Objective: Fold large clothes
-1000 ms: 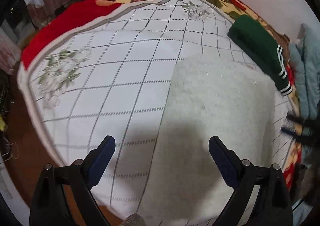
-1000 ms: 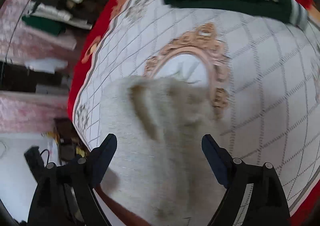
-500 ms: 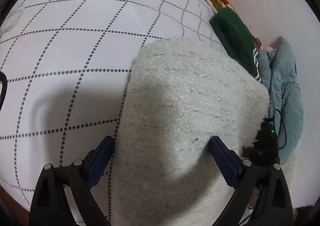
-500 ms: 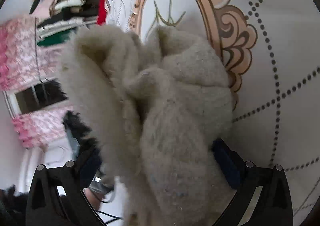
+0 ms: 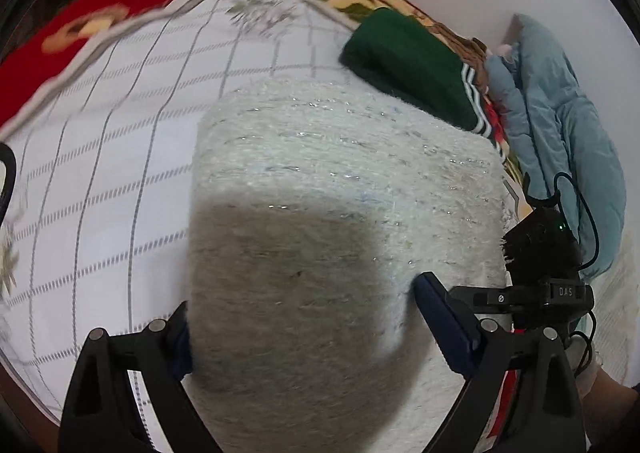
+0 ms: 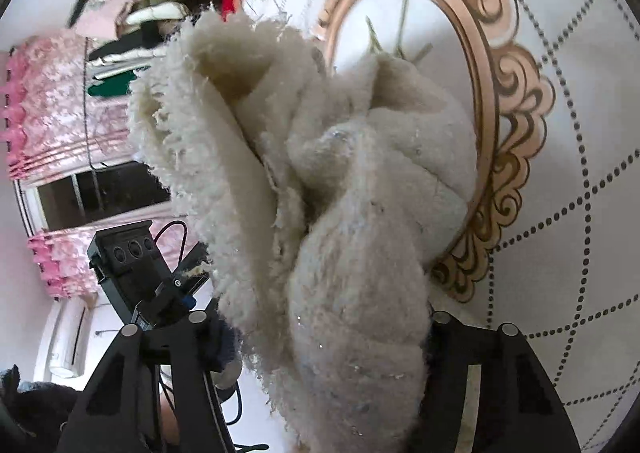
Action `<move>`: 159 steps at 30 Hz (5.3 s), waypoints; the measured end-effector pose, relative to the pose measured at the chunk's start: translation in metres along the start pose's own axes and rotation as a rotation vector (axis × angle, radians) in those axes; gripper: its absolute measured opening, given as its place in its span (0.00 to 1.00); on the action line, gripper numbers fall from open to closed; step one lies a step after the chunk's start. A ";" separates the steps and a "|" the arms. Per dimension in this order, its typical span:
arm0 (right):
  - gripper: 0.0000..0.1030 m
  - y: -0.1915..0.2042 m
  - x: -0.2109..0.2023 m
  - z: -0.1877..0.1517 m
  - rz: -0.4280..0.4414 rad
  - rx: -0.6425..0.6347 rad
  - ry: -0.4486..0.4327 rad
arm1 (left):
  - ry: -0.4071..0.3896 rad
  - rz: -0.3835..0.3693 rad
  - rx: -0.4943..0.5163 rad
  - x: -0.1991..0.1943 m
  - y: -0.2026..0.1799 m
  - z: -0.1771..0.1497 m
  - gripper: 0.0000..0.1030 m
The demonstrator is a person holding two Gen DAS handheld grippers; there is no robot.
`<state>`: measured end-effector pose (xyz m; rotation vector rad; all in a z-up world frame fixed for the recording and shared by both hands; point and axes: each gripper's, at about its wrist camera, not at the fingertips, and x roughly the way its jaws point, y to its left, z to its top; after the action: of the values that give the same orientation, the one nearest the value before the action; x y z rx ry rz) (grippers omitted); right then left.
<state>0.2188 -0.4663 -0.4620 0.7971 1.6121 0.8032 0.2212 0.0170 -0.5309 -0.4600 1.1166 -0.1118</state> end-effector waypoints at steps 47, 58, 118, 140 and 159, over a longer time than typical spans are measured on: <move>1.00 0.108 -0.260 0.285 -0.726 0.018 -0.523 | -0.106 0.223 0.409 0.142 -0.178 0.340 0.96; 1.00 0.243 -0.253 0.092 -1.199 0.018 -0.796 | -0.181 0.267 0.382 -0.009 -0.185 0.262 0.98; 1.00 0.633 -0.284 -0.372 -1.193 -0.265 -1.105 | -0.450 0.236 0.417 -0.439 -0.235 0.076 0.98; 1.00 0.626 -0.287 -0.373 -1.192 -0.259 -1.093 | -0.430 0.226 0.429 -0.442 -0.238 0.076 0.98; 1.00 0.621 -0.289 -0.368 -1.197 -0.267 -1.085 | -0.427 0.229 0.435 -0.439 -0.237 0.075 0.98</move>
<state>-0.0441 -0.4047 0.2674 -0.0721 0.6919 -0.2969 0.1263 -0.0361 -0.0383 0.0383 0.6889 -0.0497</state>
